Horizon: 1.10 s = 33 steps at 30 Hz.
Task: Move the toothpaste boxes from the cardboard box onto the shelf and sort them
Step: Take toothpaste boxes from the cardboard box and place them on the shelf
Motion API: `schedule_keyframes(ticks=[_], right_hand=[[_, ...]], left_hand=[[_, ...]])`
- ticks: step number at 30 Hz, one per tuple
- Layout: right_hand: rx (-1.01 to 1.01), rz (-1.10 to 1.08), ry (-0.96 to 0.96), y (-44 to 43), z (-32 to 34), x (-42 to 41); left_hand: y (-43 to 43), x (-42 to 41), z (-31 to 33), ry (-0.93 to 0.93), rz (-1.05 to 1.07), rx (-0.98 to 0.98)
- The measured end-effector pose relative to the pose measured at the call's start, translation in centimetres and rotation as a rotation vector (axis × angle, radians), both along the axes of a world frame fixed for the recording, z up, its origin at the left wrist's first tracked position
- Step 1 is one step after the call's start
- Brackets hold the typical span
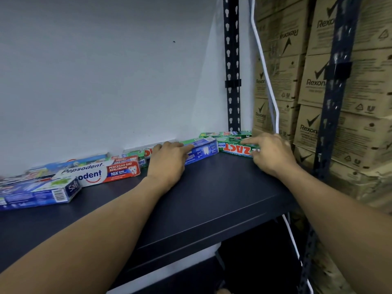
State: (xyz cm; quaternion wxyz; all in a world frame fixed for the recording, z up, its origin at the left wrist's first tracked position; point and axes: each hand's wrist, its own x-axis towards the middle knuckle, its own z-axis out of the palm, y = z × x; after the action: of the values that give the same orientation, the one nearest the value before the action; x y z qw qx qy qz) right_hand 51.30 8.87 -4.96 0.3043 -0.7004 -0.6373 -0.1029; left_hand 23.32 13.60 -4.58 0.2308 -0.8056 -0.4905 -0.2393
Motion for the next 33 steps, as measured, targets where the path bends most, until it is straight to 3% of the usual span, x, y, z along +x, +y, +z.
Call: schedule_keyframes(ticks=[6,10,24,29,33], right_hand=[[-0.019,-0.005,-0.003,0.0,0.2,-0.2],[0.027,0.024,-0.182,-1.0,-0.1,-1.1],[-0.056,0.560,-0.123,-13.1,-2.2,-14.7],[-0.073,0.630,-0.235,-18.4,-5.0,-19.2],[0.116,0.577,-0.286,-20.0,-7.5,-19.6]], left_hand=[[-1.1,-0.2,0.1,-0.035,0.047,-0.040],[-3.9,-0.7,0.2,-0.016,0.038,-0.050],[-17.2,-8.1,-1.1,-0.185,0.059,-0.210],[-24.7,-13.1,-4.3,-0.077,0.214,-0.202],[-27.8,-14.5,-6.5,0.014,0.225,-0.053]])
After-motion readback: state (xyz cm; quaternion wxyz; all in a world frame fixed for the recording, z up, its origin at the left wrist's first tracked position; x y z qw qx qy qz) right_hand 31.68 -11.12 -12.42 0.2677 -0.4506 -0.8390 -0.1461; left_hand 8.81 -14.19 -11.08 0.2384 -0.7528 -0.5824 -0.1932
